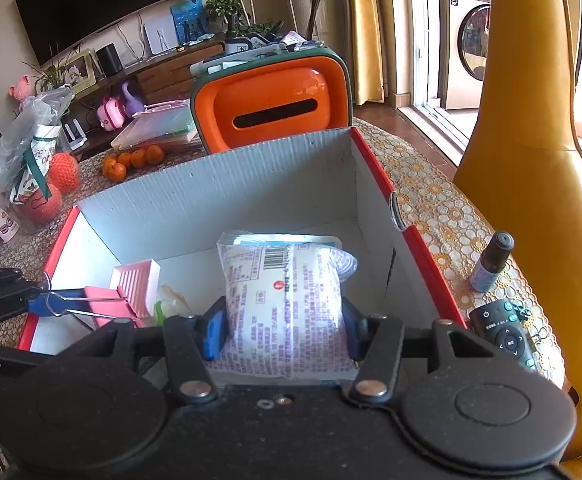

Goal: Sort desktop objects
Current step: 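Lower the clip and bread bag into the shoebox and open both grippers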

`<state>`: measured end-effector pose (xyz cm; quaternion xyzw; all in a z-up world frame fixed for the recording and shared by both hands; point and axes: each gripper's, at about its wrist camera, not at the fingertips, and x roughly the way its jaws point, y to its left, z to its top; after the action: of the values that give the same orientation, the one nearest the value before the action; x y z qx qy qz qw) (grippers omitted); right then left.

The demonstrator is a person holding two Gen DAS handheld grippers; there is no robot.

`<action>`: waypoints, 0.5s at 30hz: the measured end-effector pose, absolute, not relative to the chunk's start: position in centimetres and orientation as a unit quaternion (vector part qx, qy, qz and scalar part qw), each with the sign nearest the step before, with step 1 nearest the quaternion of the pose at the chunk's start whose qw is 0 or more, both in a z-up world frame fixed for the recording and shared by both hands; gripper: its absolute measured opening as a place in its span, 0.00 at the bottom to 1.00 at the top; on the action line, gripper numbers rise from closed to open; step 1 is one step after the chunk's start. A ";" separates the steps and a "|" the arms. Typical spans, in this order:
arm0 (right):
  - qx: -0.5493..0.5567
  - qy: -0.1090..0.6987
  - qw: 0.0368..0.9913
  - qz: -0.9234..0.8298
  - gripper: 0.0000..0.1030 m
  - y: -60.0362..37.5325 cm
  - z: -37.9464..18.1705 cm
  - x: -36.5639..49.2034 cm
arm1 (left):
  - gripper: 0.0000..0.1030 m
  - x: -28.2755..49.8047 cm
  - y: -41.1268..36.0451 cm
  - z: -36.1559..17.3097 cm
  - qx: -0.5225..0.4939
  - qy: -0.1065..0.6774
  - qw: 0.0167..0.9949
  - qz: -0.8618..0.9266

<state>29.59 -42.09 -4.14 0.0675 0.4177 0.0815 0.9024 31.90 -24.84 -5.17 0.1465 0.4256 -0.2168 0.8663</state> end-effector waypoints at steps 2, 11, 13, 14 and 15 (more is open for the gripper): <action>0.067 0.421 0.901 0.084 0.54 -42.1 -4.2 29.6 | 0.51 31.9 -24.9 -5.2 0.142 0.430 0.864 -0.219; 0.072 0.434 0.892 0.099 0.67 -42.3 -4.0 28.9 | 0.66 31.1 -24.1 -4.8 0.114 0.425 0.870 -0.224; 0.068 0.434 0.893 0.099 0.68 -42.2 -3.8 28.5 | 0.66 30.8 -23.9 -4.7 0.109 0.424 0.871 -0.224; 0.067 0.434 0.893 0.100 0.68 -42.3 -3.7 28.4 | 0.69 30.7 -23.8 -4.6 0.107 0.423 0.871 -0.224; 0.068 0.433 0.893 0.100 0.68 -42.3 -3.6 28.2 | 0.72 30.5 -23.7 -4.5 0.104 0.422 0.873 -0.223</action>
<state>28.21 -42.27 -3.59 0.0682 0.4331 0.0997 0.8932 30.49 -23.69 -4.47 0.1038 0.4220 -0.2229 0.8726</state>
